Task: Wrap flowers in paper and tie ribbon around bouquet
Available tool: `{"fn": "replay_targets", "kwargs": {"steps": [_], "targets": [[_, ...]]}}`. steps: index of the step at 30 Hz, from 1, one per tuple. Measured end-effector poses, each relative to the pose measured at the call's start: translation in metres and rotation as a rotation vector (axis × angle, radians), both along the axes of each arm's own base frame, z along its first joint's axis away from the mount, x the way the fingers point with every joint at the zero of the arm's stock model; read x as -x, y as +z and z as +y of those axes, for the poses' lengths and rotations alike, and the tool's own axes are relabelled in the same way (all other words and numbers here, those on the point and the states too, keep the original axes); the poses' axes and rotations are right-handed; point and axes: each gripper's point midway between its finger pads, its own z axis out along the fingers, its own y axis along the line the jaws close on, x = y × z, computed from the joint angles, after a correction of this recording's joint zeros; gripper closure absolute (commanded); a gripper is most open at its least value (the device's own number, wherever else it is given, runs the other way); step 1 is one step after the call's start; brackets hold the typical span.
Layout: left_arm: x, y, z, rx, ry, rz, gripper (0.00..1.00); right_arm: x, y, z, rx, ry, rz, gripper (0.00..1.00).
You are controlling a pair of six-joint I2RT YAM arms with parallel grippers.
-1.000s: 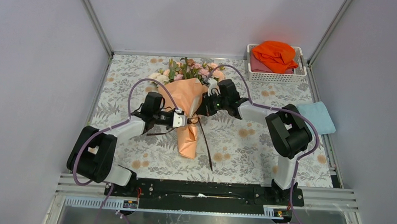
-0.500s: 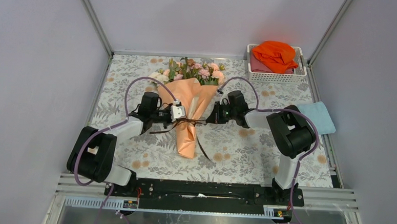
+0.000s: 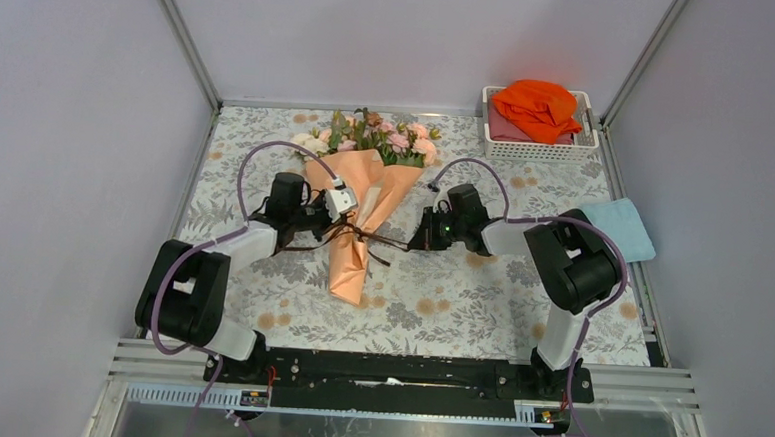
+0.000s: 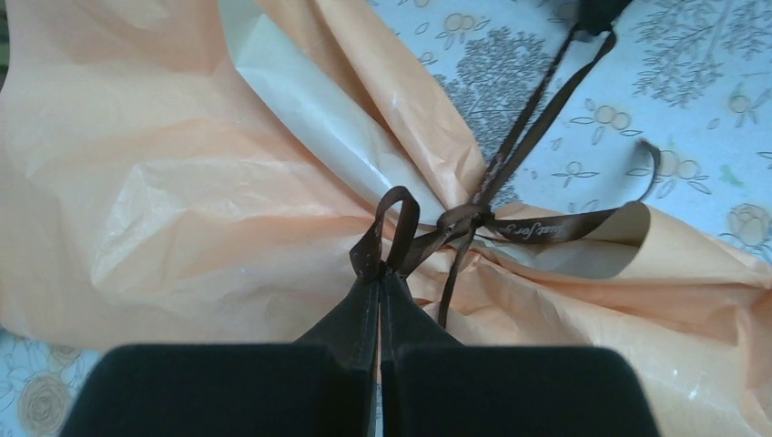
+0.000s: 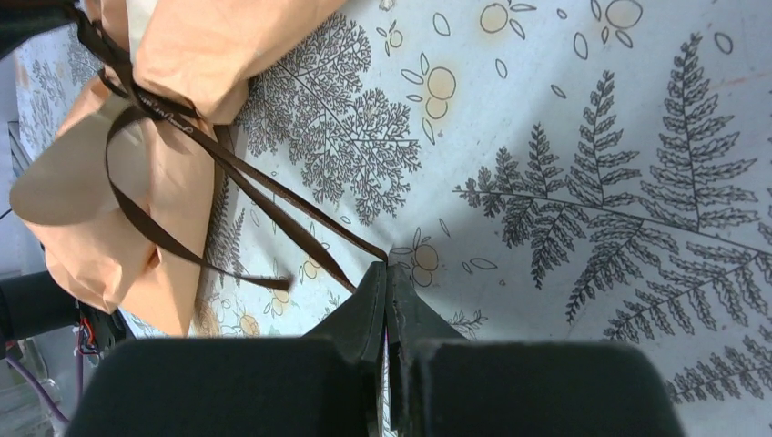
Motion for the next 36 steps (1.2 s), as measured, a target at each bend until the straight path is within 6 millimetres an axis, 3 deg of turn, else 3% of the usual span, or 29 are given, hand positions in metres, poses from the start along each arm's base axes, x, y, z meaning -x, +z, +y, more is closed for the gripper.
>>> {"fn": "replay_targets", "kwargs": {"steps": [21, 36], "targets": [[-0.034, -0.006, 0.018, -0.084, 0.046, -0.149, 1.0, 0.019, -0.002, -0.002, -0.034, 0.03, 0.022, 1.0], [-0.036, -0.008, 0.023, -0.117, 0.04, -0.179, 1.0, 0.024, -0.003, -0.001, -0.04, 0.036, 0.017, 1.0]]}}
